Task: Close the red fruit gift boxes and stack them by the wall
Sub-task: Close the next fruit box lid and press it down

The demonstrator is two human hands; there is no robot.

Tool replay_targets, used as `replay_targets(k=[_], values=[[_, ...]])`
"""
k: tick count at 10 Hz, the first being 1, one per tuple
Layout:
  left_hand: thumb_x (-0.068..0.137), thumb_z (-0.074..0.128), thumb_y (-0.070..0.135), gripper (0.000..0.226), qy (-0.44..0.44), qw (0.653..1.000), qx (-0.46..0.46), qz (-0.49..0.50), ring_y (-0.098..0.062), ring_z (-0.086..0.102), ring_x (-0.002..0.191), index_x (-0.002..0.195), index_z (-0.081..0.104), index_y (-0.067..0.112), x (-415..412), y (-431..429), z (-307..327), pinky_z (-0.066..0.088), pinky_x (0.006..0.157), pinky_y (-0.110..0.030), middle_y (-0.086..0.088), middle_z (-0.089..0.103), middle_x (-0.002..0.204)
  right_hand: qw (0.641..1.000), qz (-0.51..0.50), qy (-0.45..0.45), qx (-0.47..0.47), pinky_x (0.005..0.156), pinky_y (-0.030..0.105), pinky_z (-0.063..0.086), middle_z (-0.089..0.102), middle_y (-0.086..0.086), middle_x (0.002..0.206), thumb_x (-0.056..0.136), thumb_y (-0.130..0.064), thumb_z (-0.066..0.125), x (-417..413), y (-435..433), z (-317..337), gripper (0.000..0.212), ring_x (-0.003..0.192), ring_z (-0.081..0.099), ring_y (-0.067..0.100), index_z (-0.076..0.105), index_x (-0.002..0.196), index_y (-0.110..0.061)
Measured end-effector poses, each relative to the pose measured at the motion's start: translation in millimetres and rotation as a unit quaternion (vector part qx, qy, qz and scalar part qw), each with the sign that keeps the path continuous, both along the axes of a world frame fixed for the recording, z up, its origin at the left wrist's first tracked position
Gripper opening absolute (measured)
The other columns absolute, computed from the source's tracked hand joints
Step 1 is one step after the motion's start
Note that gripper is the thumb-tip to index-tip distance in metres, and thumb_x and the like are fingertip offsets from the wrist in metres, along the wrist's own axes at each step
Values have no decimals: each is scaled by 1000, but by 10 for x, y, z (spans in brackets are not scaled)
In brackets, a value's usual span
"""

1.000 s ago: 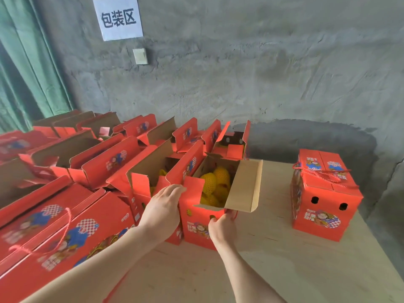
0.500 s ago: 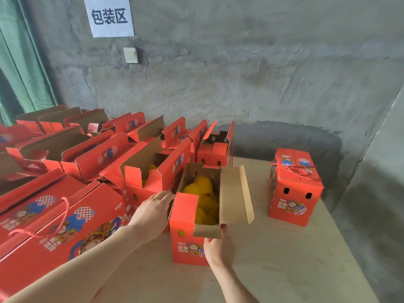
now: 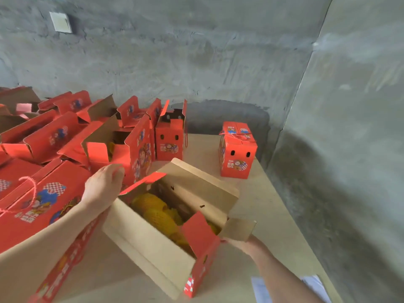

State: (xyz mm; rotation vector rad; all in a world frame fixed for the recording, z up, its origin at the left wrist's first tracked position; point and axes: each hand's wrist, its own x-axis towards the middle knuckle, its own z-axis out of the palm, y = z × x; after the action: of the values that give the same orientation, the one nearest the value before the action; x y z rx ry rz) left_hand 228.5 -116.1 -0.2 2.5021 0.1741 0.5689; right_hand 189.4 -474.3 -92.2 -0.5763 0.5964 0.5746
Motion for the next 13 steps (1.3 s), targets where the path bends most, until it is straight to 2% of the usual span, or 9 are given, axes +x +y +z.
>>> replay_targets(k=[1,2,4,6,7,9,10,11,13], values=[[98,46,17,30,126,982,-138,-18,-37,61,97,98,71,0,-20,194,-123,46,86,-39,-24,66,107,903,124,-116,-395,103,37,40,51,14,135,97,-20,51,-217,-48,41,48,98,57,19,39,138,4],[92,46,-12,26,193,949,-218,-122,-14,67,70,112,62,-12,-85,357,-401,51,69,-17,-30,64,97,863,169,-202,-431,77,28,57,69,10,99,91,5,53,-343,128,-1,28,73,65,10,59,118,3],[99,37,-3,44,239,910,-266,-211,-18,46,111,137,45,18,-244,407,-691,40,83,-20,-9,48,133,855,-83,-266,-437,85,44,55,69,4,114,92,5,48,-775,243,28,41,105,65,23,58,125,-17],[102,34,7,44,209,930,-210,-218,-21,45,122,138,40,32,-437,334,-732,33,97,-25,-6,44,140,636,103,-423,-637,106,6,12,6,-7,156,99,-13,49,-932,583,191,45,139,1,-6,40,141,-28],[101,42,20,41,239,933,-185,-196,-27,60,87,125,41,52,-611,391,-673,53,80,-44,-15,61,108,606,110,-425,-664,108,11,17,3,2,157,99,-8,48,-852,581,266,38,140,7,1,50,136,-11],[93,59,26,48,194,952,-140,-189,-23,68,68,139,44,30,-1049,478,-636,58,64,-31,-12,70,90,478,98,-441,-753,102,24,38,50,0,140,92,-11,60,-847,536,389,19,127,50,15,70,108,-8],[92,60,32,54,160,968,-36,-192,-16,63,91,141,43,20,-1115,508,-628,48,83,-19,-6,66,114,434,200,-454,-752,108,12,24,36,-8,149,99,-14,48,-904,437,459,32,137,36,7,58,130,-15],[90,63,28,56,113,968,29,-224,-13,28,140,138,46,7,-986,496,-587,23,113,-24,1,24,156,371,316,-453,-746,110,6,2,9,-22,153,101,-7,36,-931,242,497,53,145,8,1,24,148,-31],[94,56,13,42,111,944,-1,-312,-4,8,141,136,49,10,-942,466,-660,10,116,-23,3,31,152,280,461,-421,-730,113,20,-1,-29,-38,144,79,-28,63,-903,97,499,104,138,-22,-6,-16,142,-54]])
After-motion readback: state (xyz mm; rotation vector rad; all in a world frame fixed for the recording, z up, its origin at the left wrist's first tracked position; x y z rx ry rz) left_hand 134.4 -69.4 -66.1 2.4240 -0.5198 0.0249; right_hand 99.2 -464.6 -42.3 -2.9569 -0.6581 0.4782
